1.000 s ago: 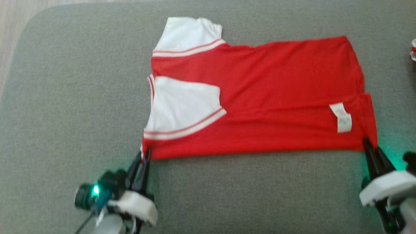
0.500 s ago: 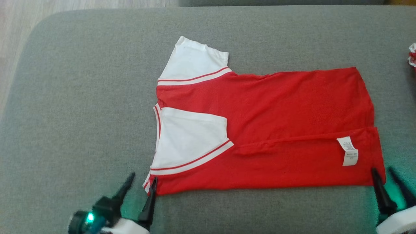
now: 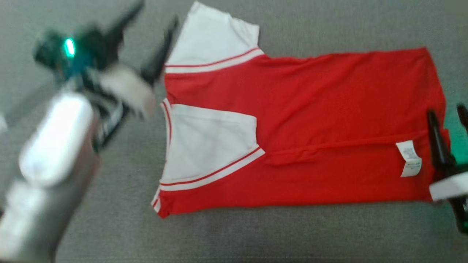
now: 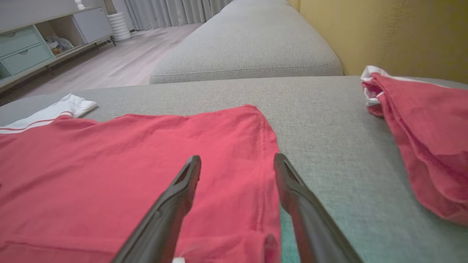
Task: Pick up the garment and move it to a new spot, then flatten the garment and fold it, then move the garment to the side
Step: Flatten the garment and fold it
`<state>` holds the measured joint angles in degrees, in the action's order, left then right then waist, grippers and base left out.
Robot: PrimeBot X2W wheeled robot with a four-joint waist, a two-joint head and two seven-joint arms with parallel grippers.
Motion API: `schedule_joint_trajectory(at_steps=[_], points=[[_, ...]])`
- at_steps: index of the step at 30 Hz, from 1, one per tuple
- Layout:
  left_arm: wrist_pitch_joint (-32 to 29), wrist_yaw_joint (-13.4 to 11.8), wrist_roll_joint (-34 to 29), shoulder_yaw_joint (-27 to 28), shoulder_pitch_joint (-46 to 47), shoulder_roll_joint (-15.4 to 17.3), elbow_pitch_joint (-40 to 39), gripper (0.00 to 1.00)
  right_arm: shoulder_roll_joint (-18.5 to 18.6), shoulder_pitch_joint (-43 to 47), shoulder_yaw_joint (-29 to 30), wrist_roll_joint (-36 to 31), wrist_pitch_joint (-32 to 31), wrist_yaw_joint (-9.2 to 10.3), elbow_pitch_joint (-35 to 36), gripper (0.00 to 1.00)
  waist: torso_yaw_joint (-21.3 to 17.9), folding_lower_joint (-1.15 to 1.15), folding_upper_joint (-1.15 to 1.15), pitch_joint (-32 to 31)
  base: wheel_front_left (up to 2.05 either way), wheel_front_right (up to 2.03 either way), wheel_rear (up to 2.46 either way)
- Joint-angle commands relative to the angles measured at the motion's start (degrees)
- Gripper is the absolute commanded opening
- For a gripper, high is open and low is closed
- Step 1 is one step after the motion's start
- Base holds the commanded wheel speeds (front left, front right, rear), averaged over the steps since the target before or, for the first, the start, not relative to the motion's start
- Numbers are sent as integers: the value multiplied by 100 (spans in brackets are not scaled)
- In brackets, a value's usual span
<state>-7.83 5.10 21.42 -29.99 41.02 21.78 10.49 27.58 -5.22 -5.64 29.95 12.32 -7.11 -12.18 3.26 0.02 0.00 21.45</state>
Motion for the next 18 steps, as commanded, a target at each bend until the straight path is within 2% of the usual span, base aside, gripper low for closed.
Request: schedule_joint_trajectory(at_steps=[1,4,9,14,18], points=[[-159,45,88,169,344,140,-3,100,123,-81,-91,-74,-18,-37,181,100,-170,-2,0,361,0,0,0],[-768,180,380,37,1235,104,612,100,36,-396,-244,-189,-70,-37,265,100,-358,-2,0,641,0,0,0],[-1750,233,803,-290,2276,286,1576,100,-123,-764,-545,-267,-56,-37,292,100,-709,-2,0,977,0,0,0],[-2475,236,1369,-602,2756,560,2131,100,-239,-982,-723,-242,18,-37,170,100,-997,-2,0,1151,0,0,0],[-2687,237,1564,-830,2942,858,2324,100,-306,-1069,-787,-194,100,-37,51,100,-1133,-2,0,1208,0,0,0]])
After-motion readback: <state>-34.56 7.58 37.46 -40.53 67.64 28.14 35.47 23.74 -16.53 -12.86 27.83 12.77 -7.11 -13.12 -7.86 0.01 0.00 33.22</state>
